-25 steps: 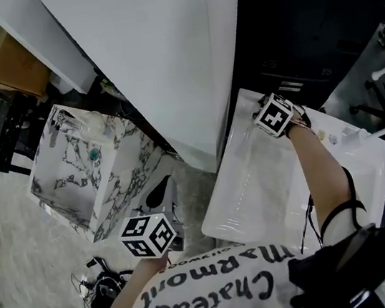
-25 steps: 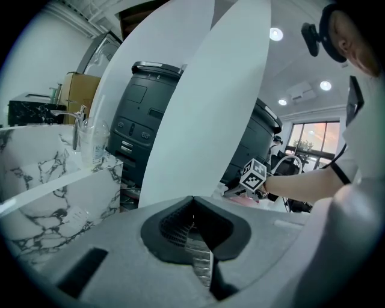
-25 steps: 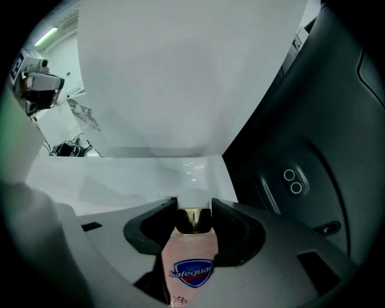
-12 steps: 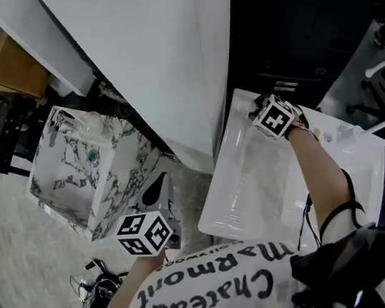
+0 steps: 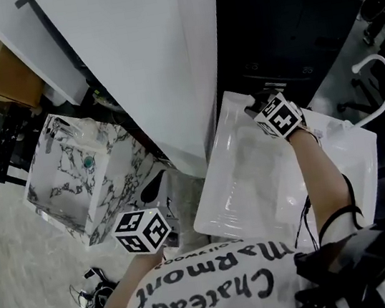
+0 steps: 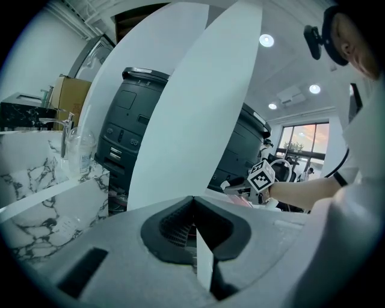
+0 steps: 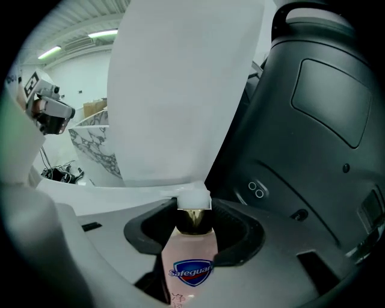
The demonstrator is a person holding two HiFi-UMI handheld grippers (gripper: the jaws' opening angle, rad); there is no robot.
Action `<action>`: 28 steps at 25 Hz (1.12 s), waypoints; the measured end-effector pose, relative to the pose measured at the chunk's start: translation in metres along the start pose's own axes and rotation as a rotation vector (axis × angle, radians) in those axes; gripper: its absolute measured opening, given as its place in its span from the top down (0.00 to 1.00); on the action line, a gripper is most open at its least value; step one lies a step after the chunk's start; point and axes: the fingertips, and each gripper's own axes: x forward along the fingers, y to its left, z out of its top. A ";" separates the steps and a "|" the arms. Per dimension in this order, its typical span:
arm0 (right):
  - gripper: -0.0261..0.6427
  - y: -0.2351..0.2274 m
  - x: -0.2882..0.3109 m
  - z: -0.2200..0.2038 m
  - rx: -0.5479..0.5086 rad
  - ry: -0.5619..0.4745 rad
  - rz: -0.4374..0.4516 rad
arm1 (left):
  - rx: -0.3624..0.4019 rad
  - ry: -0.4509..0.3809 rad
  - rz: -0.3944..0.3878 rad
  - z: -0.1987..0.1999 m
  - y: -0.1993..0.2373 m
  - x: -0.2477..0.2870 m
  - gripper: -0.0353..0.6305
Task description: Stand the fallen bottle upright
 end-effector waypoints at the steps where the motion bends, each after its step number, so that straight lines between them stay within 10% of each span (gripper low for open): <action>1: 0.70 -0.001 -0.004 0.001 0.004 -0.011 -0.007 | 0.001 -0.001 -0.006 0.001 -0.002 0.001 0.93; 28: 0.70 -0.070 -0.118 -0.011 0.336 -0.358 -0.196 | 0.006 0.000 -0.094 0.002 -0.028 0.008 0.93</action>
